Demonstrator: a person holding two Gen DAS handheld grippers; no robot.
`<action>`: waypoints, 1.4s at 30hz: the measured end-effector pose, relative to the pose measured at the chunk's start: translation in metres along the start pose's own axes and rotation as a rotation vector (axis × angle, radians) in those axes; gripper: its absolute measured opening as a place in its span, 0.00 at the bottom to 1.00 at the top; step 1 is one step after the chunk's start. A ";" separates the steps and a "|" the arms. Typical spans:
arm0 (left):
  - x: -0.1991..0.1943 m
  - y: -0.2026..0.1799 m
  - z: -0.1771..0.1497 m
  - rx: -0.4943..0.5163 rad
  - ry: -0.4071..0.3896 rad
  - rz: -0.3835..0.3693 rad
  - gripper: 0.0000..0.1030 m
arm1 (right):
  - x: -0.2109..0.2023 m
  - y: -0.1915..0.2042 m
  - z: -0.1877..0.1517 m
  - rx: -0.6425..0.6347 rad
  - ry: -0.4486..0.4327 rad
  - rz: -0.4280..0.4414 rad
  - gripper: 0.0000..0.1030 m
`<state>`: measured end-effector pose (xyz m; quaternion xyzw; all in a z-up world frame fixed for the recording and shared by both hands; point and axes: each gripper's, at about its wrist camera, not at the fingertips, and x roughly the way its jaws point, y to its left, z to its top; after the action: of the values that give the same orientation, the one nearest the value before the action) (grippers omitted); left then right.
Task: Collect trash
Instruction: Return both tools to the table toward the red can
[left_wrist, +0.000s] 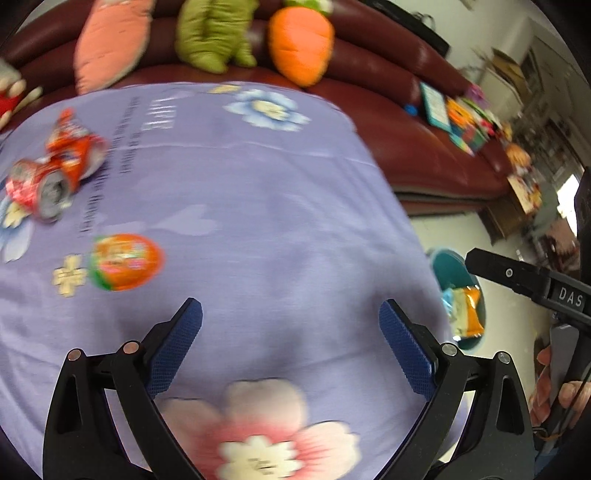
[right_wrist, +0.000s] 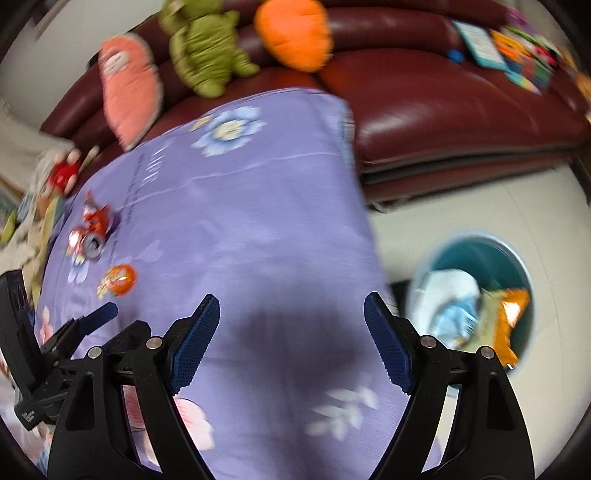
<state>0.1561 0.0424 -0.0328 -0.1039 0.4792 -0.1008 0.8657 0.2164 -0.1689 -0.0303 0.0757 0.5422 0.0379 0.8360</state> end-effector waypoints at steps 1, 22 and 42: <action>-0.005 0.015 0.000 -0.023 -0.008 0.012 0.94 | 0.005 0.011 0.002 -0.022 0.007 0.008 0.75; -0.039 0.232 0.071 -0.513 -0.104 0.187 0.94 | 0.086 0.181 0.061 -0.332 0.098 0.104 0.75; -0.014 0.270 0.058 -0.471 -0.052 0.310 0.65 | 0.121 0.255 0.101 -0.426 0.133 0.170 0.75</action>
<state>0.2183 0.3094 -0.0655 -0.2304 0.4771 0.1497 0.8348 0.3630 0.0916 -0.0563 -0.0598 0.5675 0.2267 0.7893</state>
